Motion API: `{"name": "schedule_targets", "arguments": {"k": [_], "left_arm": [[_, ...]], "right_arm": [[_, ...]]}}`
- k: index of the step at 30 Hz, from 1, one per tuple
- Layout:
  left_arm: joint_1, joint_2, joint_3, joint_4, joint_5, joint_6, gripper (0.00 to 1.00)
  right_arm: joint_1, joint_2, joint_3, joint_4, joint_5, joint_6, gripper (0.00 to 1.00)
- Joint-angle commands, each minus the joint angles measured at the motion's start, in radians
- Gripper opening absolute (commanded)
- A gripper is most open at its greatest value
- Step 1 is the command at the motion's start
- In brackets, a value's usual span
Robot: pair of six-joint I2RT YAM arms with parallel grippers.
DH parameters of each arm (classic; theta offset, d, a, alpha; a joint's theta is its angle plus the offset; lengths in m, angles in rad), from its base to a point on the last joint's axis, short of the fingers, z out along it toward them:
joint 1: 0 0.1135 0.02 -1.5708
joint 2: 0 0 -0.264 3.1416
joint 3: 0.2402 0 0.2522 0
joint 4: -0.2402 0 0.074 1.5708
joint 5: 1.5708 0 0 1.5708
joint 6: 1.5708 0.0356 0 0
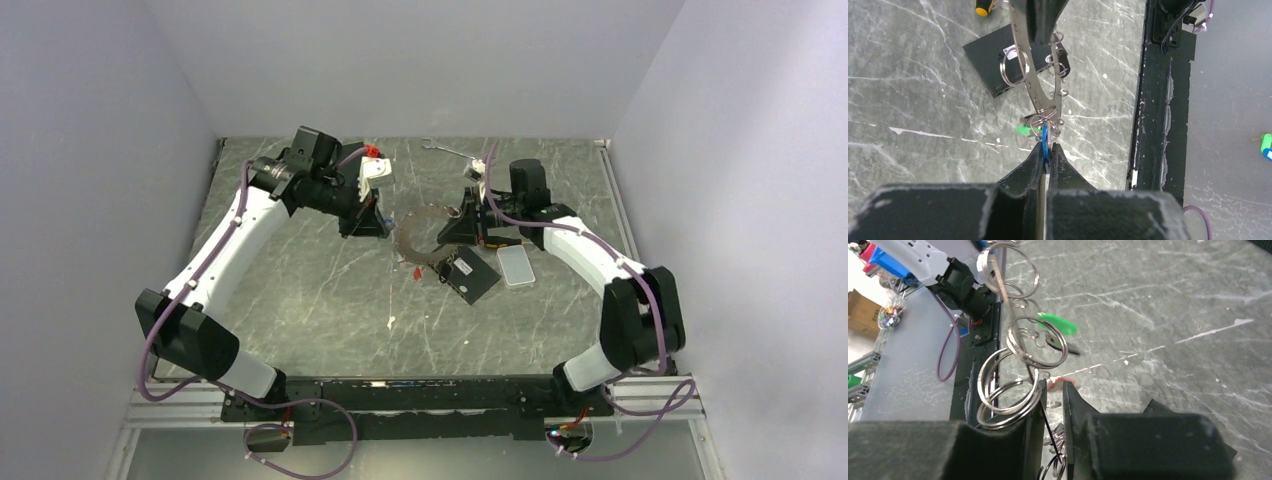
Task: Remove the keys from the keyring
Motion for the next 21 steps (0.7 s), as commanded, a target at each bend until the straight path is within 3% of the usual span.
{"name": "schedule_targets", "arguments": {"k": [1, 10, 14, 21], "left_arm": [[-0.002, -0.013, -0.019, -0.007, -0.013, -0.023, 0.0], [-0.002, 0.015, -0.188, 0.055, -0.023, -0.012, 0.0], [0.001, 0.047, -0.225, 0.08, -0.064, -0.009, 0.0], [0.036, 0.095, -0.233, 0.111, -0.093, -0.019, 0.0]], "right_arm": [[-0.005, 0.101, 0.084, 0.072, -0.009, 0.019, 0.23], [0.008, 0.263, 0.047, 0.309, -0.03, 0.193, 0.39], [0.024, 0.316, 0.067, 0.275, 0.011, 0.164, 0.52], [0.024, 0.3, 0.066, 0.223, 0.058, 0.079, 0.58]]}}
